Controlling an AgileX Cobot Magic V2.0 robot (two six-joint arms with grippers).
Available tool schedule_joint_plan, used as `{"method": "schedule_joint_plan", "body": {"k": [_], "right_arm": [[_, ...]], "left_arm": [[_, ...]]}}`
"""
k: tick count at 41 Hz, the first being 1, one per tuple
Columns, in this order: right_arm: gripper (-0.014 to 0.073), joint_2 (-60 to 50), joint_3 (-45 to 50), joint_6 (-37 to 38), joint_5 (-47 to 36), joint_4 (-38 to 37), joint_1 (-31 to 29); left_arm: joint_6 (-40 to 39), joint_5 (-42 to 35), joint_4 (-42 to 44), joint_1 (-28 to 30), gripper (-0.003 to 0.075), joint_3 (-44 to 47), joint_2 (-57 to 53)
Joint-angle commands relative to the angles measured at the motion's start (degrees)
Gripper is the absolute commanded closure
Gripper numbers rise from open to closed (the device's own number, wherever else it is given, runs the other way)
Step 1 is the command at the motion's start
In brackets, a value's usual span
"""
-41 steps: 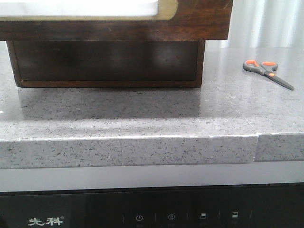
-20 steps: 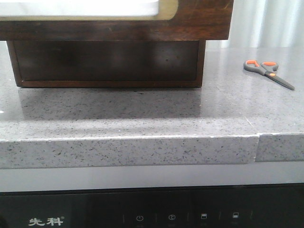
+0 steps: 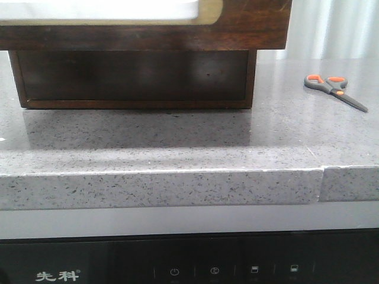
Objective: Put scissors in drawer with both arms
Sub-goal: 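Lower the right gripper onto the grey-orange scissors and grasp them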
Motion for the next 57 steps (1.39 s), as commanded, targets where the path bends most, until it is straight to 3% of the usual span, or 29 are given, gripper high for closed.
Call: {"method": "schedule_joint_plan", "body": {"k": [1, 8, 18, 41, 57], "right_arm": [[0.0056, 4.3, -5.5, -0.3, 0.1, -0.1, 0.1], [0.0060, 14.1, -13.5, -0.3, 4.2, 2.3, -0.8], [0.0160, 25.9, -24.8, -2.6, 9.5, 5.8, -2.4], [0.0159, 44.5, -42.6, -5.6, 18.2, 7.1, -2.0], [0.0159, 50.2, -48.8, -5.8, 19.6, 8.1, -2.0]], "left_arm": [[-0.5, -4.1, 0.0, -0.3, 0.0174, -2.0, 0.2], [-0.5, -4.1, 0.0, -0.3, 0.0174, -2.0, 0.2], [-0.5, -4.1, 0.0, -0.3, 0.0174, -2.0, 0.2], [-0.5, -4.1, 0.0, -0.3, 0.0174, -2.0, 0.2], [-0.5, -4.1, 0.0, -0.3, 0.0174, -2.0, 0.2]]}}
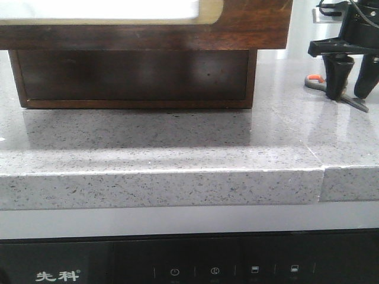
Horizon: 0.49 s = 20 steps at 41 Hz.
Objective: Put scissors in drawer with both arms
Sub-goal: 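Lower the right gripper onto the grey-orange scissors and grasp them, then lift the scissors with the right gripper and carry them over the drawer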
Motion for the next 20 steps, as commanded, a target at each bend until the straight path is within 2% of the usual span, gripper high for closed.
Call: {"method": "schedule_joint_plan", "body": {"k": [1, 7, 14, 20], "right_arm": [[0.0159, -2.1, -2.7, -0.9, -0.7, 0.5, 0.0], [0.0190, -1.0, -3.1, -1.3, 0.7, 0.7, 0.0], [0.0389, -1.1, -3.7, -1.6, 1.1, 0.7, 0.0], [0.0498, -1.1, -3.7, -1.6, 1.2, 1.0, 0.0]], "left_arm": [[-0.5, -4.1, 0.0, -0.3, 0.0174, -2.0, 0.2], [-0.5, -4.1, 0.0, -0.3, 0.0174, -2.0, 0.2], [-0.5, -4.1, 0.0, -0.3, 0.0174, -2.0, 0.2], [-0.5, -4.1, 0.0, -0.3, 0.0174, -2.0, 0.2]]}}
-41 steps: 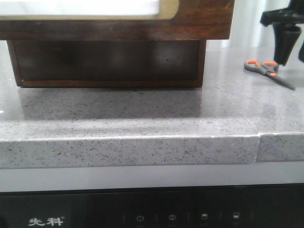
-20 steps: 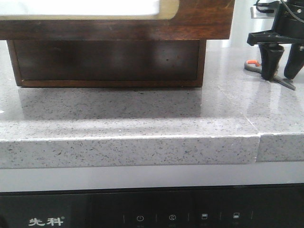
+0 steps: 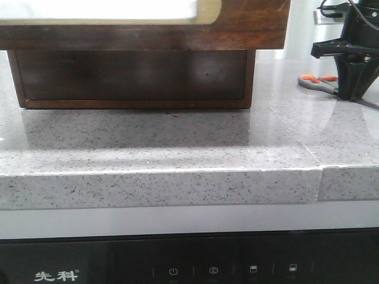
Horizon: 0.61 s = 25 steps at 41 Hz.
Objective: Put scissors in drawer with both arms
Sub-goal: 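Lift the scissors with the right gripper and carry them over the drawer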
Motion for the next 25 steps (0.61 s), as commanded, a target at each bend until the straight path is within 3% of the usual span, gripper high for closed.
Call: {"method": "schedule_joint_plan", "body": {"k": [1, 13, 25], "right_arm": [[0.0506, -2.5, -1.5, -0.5, -0.5, 2.0, 0.1], [0.0525, -4.0, -1.5, -0.5, 0.6, 2.0, 0.1], [0.0525, -12.2, -1.5, -1.6, 0.4, 2.1, 0.1]], "left_arm": [[-0.5, -4.1, 0.0, -0.3, 0.0174, -2.0, 0.2], [-0.5, -4.1, 0.0, -0.3, 0.0174, -2.0, 0.2], [-0.5, -4.1, 0.0, -0.3, 0.0174, -2.0, 0.2]]}}
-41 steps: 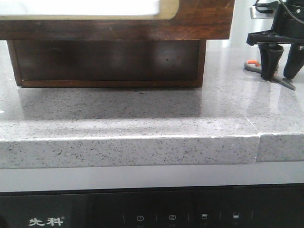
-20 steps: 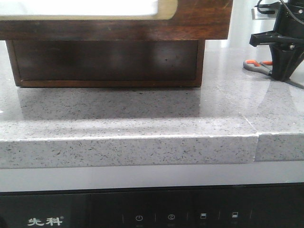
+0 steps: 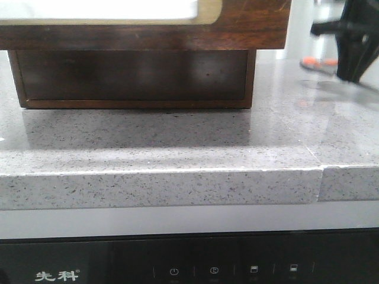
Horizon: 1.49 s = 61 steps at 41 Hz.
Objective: Put scissors in drawer with both arms
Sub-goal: 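Lift the scissors with the right gripper and carry them over the drawer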
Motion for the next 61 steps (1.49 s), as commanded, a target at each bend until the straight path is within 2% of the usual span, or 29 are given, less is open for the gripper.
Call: {"method": "schedule_joint_plan", "body": {"k": [1, 17, 24, 35, 44, 49, 54, 61], "right_arm": [[0.0525, -7.9, -1.5, -1.0, -1.2, 0.4, -0.1], [0.0525, -24.4, -1.5, -2.1, -3.6, 0.8, -0.1], [0.0525, -30.9, -1.5, -5.3, -5.6, 4.8, -0.1], [0.0525, -38.6, -1.5, -18.1, -7.6, 19.5, -0.1], [0.0525, -40.1, -1.5, -32.9, -6.2, 38.7, 0.2], [0.0525, -39.8, -1.5, -39.8, -6.1, 43.0, 3.6], [0.0525, -38.5, -1.5, -44.9, -6.8, 43.1, 10.1], [0.0525, -34.9, -1.5, -47.9, -8.1, 41.5, 17.6]], "left_arm": [[-0.5, -4.1, 0.0, -0.3, 0.0174, -2.0, 0.2], [-0.5, -4.1, 0.0, -0.3, 0.0174, -2.0, 0.2], [-0.5, -4.1, 0.0, -0.3, 0.0174, -2.0, 0.2], [-0.5, -4.1, 0.0, -0.3, 0.0174, -2.0, 0.2], [-0.5, -4.1, 0.0, -0.3, 0.0174, -2.0, 0.2], [-0.5, -4.1, 0.0, -0.3, 0.0174, -2.0, 0.2], [-0.5, -4.1, 0.0, -0.3, 0.0174, -2.0, 0.2], [-0.5, -4.2, 0.0, -0.3, 0.0174, -2.0, 0.2]]}}
